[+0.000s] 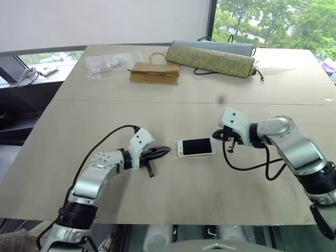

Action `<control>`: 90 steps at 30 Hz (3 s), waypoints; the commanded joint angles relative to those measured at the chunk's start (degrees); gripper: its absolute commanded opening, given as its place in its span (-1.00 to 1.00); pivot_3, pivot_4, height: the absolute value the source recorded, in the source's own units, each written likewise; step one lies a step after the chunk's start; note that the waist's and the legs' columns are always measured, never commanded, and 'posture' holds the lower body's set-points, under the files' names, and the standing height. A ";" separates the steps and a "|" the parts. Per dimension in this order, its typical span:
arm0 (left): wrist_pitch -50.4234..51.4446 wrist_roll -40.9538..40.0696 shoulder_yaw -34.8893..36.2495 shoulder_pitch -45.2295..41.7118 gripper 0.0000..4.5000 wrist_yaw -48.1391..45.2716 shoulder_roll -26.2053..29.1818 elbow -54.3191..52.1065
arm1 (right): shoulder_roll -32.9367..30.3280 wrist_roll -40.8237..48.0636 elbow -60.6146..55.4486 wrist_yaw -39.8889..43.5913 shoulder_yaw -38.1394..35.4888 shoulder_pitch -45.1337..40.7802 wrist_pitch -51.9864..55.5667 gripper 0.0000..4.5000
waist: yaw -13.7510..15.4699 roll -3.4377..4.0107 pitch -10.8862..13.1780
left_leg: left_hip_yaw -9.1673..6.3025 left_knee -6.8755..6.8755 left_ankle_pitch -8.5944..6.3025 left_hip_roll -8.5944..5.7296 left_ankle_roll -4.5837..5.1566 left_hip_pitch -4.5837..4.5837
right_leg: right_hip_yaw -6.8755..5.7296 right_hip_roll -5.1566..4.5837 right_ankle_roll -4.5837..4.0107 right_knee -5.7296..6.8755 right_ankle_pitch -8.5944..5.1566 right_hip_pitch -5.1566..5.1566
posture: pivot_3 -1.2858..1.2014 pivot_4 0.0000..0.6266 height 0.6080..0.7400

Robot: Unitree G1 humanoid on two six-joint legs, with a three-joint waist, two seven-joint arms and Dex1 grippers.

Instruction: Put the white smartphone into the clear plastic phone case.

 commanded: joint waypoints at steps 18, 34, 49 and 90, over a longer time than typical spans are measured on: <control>0.52 0.34 -0.68 0.50 -0.98 0.07 0.02 -0.55 | -1.84 0.68 -4.92 0.01 3.73 1.48 -1.32 -1.00 | 0.01 -0.03 0.02 | -0.02 0.01 0.00 0.03 0.00 0.01 | 0.08 0.35 0.03 -0.01 -0.03 0.00 | 0.03 -0.52 1.00; -0.53 0.59 -1.03 1.50 -0.98 0.24 -0.37 -0.49 | 3.08 1.10 -4.37 0.24 8.62 -2.18 -1.15 -1.00 | 0.06 -0.03 0.02 | -0.03 0.01 0.00 0.05 0.00 0.01 | 0.08 0.37 0.02 0.00 -0.02 0.00 | 0.03 -0.52 1.00; -1.47 0.69 -0.83 2.06 -0.98 0.90 -0.52 -0.04 | 2.16 6.20 -6.04 1.02 0.73 -1.90 1.60 -1.00 | 0.06 -0.03 0.02 | 0.00 0.04 0.00 0.03 0.00 0.00 | 0.05 0.36 0.02 0.00 -0.01 0.01 | 0.03 -0.52 1.00; 3.83 -0.17 -0.60 0.33 -0.98 2.57 -0.47 -4.55 | -4.72 4.19 -4.54 0.49 1.50 1.87 -1.99 -1.00 | 0.05 -0.05 0.02 | -0.03 0.05 0.00 0.03 0.00 0.02 | 0.09 0.37 0.02 0.01 -0.01 0.04 | 0.03 -0.52 1.00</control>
